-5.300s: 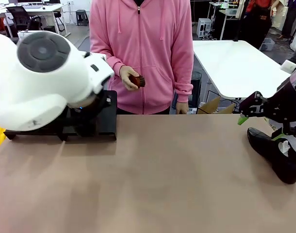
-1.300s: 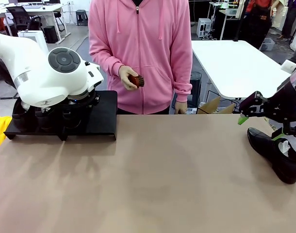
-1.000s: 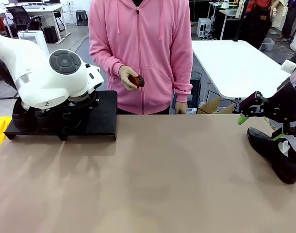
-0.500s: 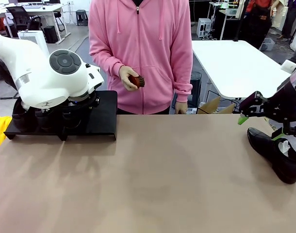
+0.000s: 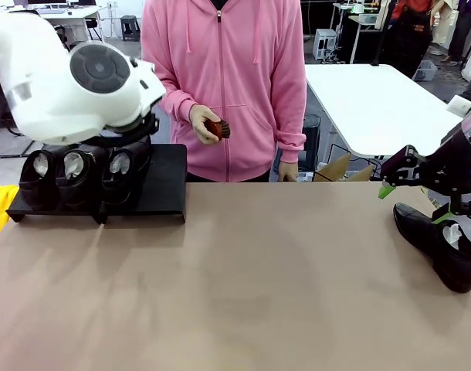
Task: Organize the shoes by placing them on the stand.
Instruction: Pick up one Shoe and place it in the middle of the table.
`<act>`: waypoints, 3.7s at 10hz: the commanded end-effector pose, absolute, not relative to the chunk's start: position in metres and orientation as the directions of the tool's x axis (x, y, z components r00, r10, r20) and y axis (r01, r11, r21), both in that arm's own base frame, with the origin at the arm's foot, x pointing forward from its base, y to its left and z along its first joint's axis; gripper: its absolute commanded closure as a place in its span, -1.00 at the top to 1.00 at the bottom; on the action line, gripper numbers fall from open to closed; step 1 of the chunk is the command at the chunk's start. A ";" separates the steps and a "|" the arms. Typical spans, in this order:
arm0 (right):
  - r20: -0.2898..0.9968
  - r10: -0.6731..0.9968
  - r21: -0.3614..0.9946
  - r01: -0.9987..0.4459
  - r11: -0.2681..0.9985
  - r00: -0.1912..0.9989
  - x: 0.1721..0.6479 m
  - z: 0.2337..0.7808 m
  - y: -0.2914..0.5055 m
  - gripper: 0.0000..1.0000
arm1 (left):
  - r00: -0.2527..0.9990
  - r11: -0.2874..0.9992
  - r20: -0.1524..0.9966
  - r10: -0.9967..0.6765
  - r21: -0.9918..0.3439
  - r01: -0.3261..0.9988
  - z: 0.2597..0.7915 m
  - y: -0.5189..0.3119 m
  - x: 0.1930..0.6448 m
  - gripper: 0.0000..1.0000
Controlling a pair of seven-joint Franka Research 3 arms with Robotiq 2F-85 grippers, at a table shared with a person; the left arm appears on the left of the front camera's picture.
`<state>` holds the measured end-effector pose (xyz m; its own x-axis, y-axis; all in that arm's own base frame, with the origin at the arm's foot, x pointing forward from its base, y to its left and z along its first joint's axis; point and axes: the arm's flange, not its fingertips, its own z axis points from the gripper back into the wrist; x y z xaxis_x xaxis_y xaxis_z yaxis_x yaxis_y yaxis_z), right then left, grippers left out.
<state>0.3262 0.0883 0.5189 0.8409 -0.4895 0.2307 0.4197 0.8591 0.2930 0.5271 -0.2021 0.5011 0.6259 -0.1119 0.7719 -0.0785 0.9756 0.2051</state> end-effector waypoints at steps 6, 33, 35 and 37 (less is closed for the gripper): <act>0.242 -0.475 0.299 0.401 0.866 0.846 0.328 0.519 0.087 1.00 | 0.746 0.968 0.622 -0.240 0.091 0.235 0.499 -0.285 0.390 0.10; 0.061 0.187 -0.084 -0.182 0.980 0.981 0.431 0.399 -0.034 1.00 | 0.763 0.963 0.604 -0.232 0.031 0.268 0.472 -0.315 0.382 0.10; 0.105 0.136 -0.026 -0.134 0.991 0.985 0.441 0.387 -0.040 1.00 | 0.763 0.963 0.604 -0.232 0.031 0.268 0.472 -0.315 0.382 0.10; 0.108 0.125 0.027 -0.129 0.991 0.986 0.445 0.378 -0.046 1.00 | 0.763 0.963 0.604 -0.232 0.031 0.268 0.472 -0.315 0.382 0.10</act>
